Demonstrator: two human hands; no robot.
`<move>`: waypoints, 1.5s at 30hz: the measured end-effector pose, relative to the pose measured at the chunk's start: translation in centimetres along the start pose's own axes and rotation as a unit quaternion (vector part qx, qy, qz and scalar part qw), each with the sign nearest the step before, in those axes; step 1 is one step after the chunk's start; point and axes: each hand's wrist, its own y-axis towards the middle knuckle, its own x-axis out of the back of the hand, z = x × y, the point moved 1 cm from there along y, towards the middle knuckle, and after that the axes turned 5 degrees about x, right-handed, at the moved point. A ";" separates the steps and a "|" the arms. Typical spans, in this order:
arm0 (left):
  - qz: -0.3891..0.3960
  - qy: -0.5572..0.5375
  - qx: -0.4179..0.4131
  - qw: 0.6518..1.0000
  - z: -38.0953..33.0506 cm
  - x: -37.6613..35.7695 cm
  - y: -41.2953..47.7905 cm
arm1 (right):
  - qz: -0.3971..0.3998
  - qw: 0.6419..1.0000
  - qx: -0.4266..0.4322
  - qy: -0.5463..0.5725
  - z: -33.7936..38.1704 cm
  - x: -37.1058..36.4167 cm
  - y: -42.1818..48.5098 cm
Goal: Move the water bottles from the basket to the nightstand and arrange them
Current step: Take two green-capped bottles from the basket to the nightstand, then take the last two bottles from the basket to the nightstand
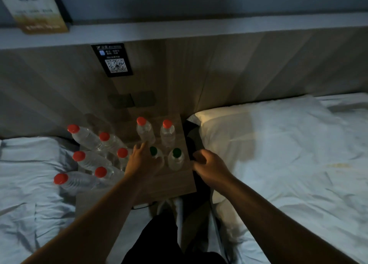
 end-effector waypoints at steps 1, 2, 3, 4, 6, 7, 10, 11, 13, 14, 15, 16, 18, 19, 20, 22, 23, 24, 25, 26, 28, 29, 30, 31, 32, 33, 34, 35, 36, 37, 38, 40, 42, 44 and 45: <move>0.000 -0.025 -0.023 0.999 -0.4 0.5 -1.3 | -0.007 0.999 0.004 0.032 -0.2 0.9 -1.7; 0.011 -0.066 -0.041 0.997 -0.8 1.0 -2.7 | -0.013 0.998 0.010 0.060 -0.3 1.9 -3.5; 0.030 -0.126 -0.046 0.991 -1.2 1.5 -4.2 | -0.018 0.996 0.020 0.085 -0.5 2.8 -5.3; 0.055 -0.201 -0.040 0.977 -1.8 2.0 -5.9 | -0.025 0.994 0.028 0.104 -0.9 3.5 -6.9; 0.097 -0.331 -0.019 0.938 -3.0 2.9 -9.2 | -0.045 0.990 0.040 0.124 -1.7 4.8 -10.1; 0.105 -0.362 -0.019 0.926 -3.6 3.3 -10.8 | -0.059 0.989 0.045 0.131 -2.2 5.4 -11.5; 0.114 -0.393 -0.026 0.912 -4.7 3.8 -14.9 | -0.093 0.982 0.059 0.154 -3.3 6.6 -15.0; 0.116 -0.410 -0.018 0.905 -4.8 3.8 -15.9 | -0.101 0.980 0.067 0.160 -3.6 7.0 -16.0; 0.122 -0.457 0.014 0.881 -5.0 3.8 -17.3 | -0.112 0.975 0.088 0.171 -3.9 7.5 -17.8; 0.122 -0.478 0.026 0.869 -5.1 3.8 -17.9 | -0.115 0.973 0.096 0.175 -4.0 7.6 -18.5; 0.119 -0.490 0.028 0.863 -5.1 3.8 -18.3 | -0.118 0.971 0.104 0.179 -4.0 7.7 -19.1; 0.115 -0.492 0.024 0.862 -5.1 3.8 -18.8 | -0.122 0.970 0.110 0.182 -4.1 7.7 -19.5; 0.108 -0.471 -0.003 0.876 -5.1 3.9 -19.7 | -0.131 0.966 0.113 0.193 -4.0 7.7 -20.2; 0.106 -0.453 -0.022 0.885 -5.2 3.9 -20.1 | -0.135 0.964 0.112 0.198 -3.9 7.7 -20.6; 0.104 -0.439 -0.037 0.892 -5.3 4.1 -20.4 | -0.140 0.962 0.113 0.203 -3.7 7.7 -21.1; 0.117 -0.411 -0.075 0.901 -5.8 4.5 -20.8 | -0.156 0.960 0.118 0.201 -3.4 7.8 -22.0; 0.127 -0.393 -0.095 0.906 -5.9 4.7 -20.8 | -0.165 0.958 0.120 0.199 -3.2 7.9 -22.6; 0.139 -0.372 -0.114 0.911 -6.1 4.9 -20.7 | -0.176 0.956 0.118 0.202 -3.1 8.0 -23.0; 0.146 -0.360 -0.131 0.912 -6.3 5.0 -20.5 | -0.188 0.952 0.113 0.212 -3.2 8.0 -23.5; 0.152 -0.355 -0.143 0.911 -6.6 5.1 -20.3 | -0.201 0.948 0.105 0.222 -3.3 7.9 -23.9; 0.184 -0.353 -0.154 0.904 -6.9 5.2 -19.4 | -0.231 0.939 0.093 0.238 -3.3 7.3 -24.5; 0.202 -0.345 -0.162 0.902 -7.1 5.2 -18.9 | -0.245 0.934 0.088 0.246 -3.2 6.8 -24.8; 0.221 -0.332 -0.173 0.901 -7.2 5.5 -18.5 | -0.258 0.928 0.083 0.257 -3.0 6.1 -25.0; 0.243 -0.317 -0.189 0.897 -7.3 5.8 -18.3 | -0.273 0.921 0.077 0.268 -2.7 5.4 -25.2; 0.264 -0.301 -0.202 0.894 -7.2 6.1 -17.9 | -0.287 0.914 0.070 0.277 -2.3 4.6 -25.3; 0.285 -0.277 -0.214 0.892 -7.1 6.5 -17.5 | -0.300 0.908 0.061 0.285 -1.9 3.7 -25.3; 0.305 -0.255 -0.222 0.890 -6.9 6.9 -17.1 | -0.311 0.902 0.052 0.296 -1.4 2.7 -25.3; 0.318 -0.244 -0.224 0.888 -6.6 7.2 -16.6 | -0.322 0.894 0.043 0.309 -1.0 1.6 -25.3; 0.327 -0.242 -0.223 0.886 -6.3 7.5 -16.2 | -0.333 0.887 0.031 0.319 -0.6 0.5 -25.3; 0.336 -0.238 -0.220 0.884 -6.1 7.8 -15.8 | -0.344 0.881 0.020 0.326 -0.3 -0.6 -25.3; 0.345 -0.232 -0.215 0.883 -6.0 7.9 -15.5 | -0.352 0.876 0.008 0.329 -0.1 -1.7 -25.5; 0.374 -0.224 -0.207 0.875 -5.6 7.7 -15.2 | -0.361 0.871 -0.012 0.334 0.4 -3.6 -26.1; 0.402 -0.226 -0.199 0.865 -5.5 6.8 -15.6 | -0.380 0.859 -0.030 0.343 0.8 -5.2 -27.5; 0.438 -0.219 -0.208 0.847 -5.5 5.3 -16.6 | -0.414 0.842 -0.053 0.341 1.1 -6.3 -29.6; 0.460 -0.212 -0.214 0.835 -5.7 4.4 -17.5 | -0.433 0.835 -0.065 0.335 1.2 -6.8 -30.9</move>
